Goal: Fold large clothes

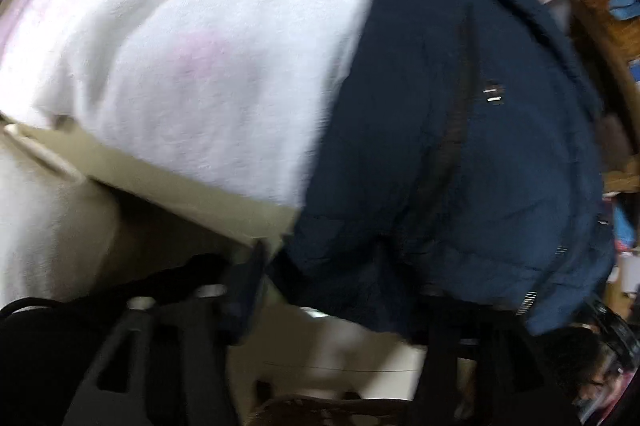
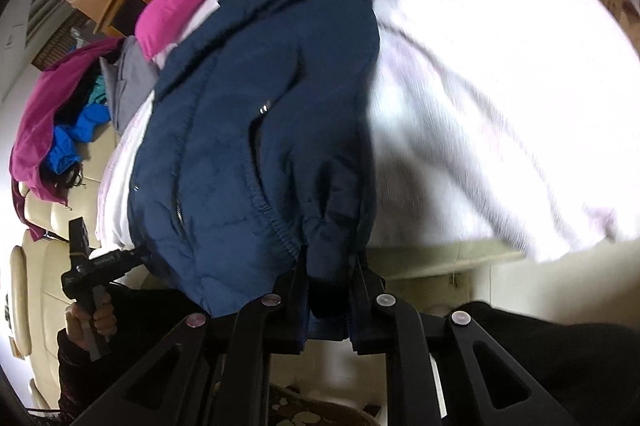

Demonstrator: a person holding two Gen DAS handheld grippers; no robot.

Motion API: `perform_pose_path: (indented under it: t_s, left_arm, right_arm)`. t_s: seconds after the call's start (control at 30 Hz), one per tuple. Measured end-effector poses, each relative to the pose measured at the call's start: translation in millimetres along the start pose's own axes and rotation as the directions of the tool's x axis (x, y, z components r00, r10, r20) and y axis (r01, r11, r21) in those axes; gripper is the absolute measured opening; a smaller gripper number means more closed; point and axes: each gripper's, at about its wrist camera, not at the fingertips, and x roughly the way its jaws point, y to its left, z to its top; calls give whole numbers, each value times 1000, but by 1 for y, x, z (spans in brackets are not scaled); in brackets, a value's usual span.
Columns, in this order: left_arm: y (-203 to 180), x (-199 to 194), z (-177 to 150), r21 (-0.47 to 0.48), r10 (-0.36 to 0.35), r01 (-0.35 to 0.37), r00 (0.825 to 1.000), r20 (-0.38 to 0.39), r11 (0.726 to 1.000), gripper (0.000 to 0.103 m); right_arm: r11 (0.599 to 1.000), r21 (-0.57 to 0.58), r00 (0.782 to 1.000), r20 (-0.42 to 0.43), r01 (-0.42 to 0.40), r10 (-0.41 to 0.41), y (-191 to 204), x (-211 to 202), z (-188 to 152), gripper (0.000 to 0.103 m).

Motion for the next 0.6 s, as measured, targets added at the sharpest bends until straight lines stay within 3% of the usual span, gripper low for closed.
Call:
perform_pose_path:
  t_s: [0.03, 0.23, 0.27, 0.33, 0.37, 0.43, 0.6]
  left_arm:
    - [0, 2, -1, -4, 31, -31, 1000, 5, 1000, 81]
    - [-13, 10, -6, 10, 42, -42, 999, 13, 999, 79]
    - [-14, 14, -8, 11, 31, -31, 999, 13, 999, 75]
    - [-17, 6, -12, 23, -67, 67, 998, 3, 997, 37]
    - [-27, 2, -12, 43, -69, 69, 998, 1, 997, 33]
    - [-31, 2, -12, 73, -68, 68, 998, 3, 995, 14]
    - [-35, -20, -12, 56, -155, 155, 988, 7, 986, 11]
  right_arm:
    - [1000, 8, 1000, -12, 0, 0, -2, 4, -2, 16]
    - [999, 33, 998, -51, 28, -27, -10, 28, -2, 21]
    - [999, 37, 998, -51, 32, -30, -12, 34, -1, 21]
    - [998, 45, 997, -72, 40, -37, -15, 42, 1, 21]
    - [998, 42, 997, -72, 41, -38, -14, 42, 2, 21]
    - [999, 16, 997, -59, 51, -50, -8, 37, 1, 17]
    - [999, -48, 999, 31, 10, -8, 14, -6, 10, 15]
